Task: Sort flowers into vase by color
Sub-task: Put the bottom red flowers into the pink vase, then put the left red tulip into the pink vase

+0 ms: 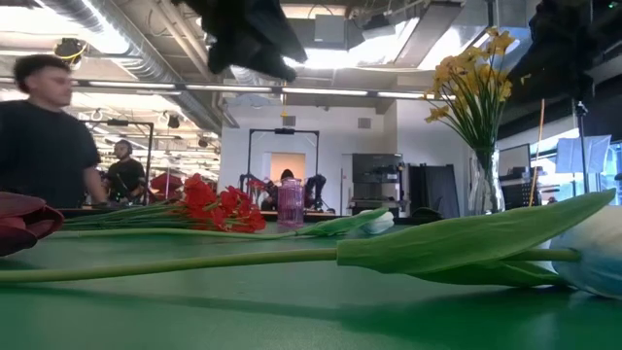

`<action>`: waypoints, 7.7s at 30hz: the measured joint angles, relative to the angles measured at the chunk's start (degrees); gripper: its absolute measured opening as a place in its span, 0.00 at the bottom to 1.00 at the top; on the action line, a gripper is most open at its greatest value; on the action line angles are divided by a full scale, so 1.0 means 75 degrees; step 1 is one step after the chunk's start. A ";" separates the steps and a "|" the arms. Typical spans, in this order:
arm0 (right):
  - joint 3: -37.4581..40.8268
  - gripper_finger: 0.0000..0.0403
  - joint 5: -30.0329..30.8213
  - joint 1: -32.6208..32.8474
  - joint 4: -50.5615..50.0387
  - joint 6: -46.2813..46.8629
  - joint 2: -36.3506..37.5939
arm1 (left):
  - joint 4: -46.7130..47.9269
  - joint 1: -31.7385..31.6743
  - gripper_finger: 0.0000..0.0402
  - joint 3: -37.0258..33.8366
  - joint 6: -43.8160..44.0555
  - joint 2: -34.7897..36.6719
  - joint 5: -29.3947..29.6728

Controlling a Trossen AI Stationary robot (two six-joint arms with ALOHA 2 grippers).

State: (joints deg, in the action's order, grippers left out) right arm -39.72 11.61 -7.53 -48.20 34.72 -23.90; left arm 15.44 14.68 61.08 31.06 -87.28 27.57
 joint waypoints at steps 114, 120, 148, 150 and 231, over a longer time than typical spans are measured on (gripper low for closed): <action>0.0003 0.63 0.3939 0.6505 0.2022 0.1373 -0.3934 | -0.1834 -0.1533 0.00 0.0476 -0.2566 0.0436 -0.1220; 0.0003 0.63 0.4005 0.6504 0.2037 0.1134 -0.3934 | -0.3727 -0.2726 0.00 0.0022 -0.2845 0.0430 -0.1845; 0.0003 0.63 0.4398 0.6502 0.2059 0.0974 -0.3934 | -0.6522 -0.5004 0.00 -0.2253 -0.2951 0.0430 -0.1641; 0.0003 0.63 0.4398 0.6502 0.2101 0.0975 -0.3934 | -0.6522 -0.5030 0.00 -0.2253 -0.2948 0.0430 -0.1646; 0.0009 0.63 0.4547 0.6502 0.2284 0.0840 -0.3949 | -0.2413 -0.3896 0.41 -0.2238 -0.3276 0.1677 -0.1213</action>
State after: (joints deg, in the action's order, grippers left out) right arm -39.66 45.71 41.23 -31.08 41.01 -53.52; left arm -2.66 -14.54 44.29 6.49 -74.70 18.47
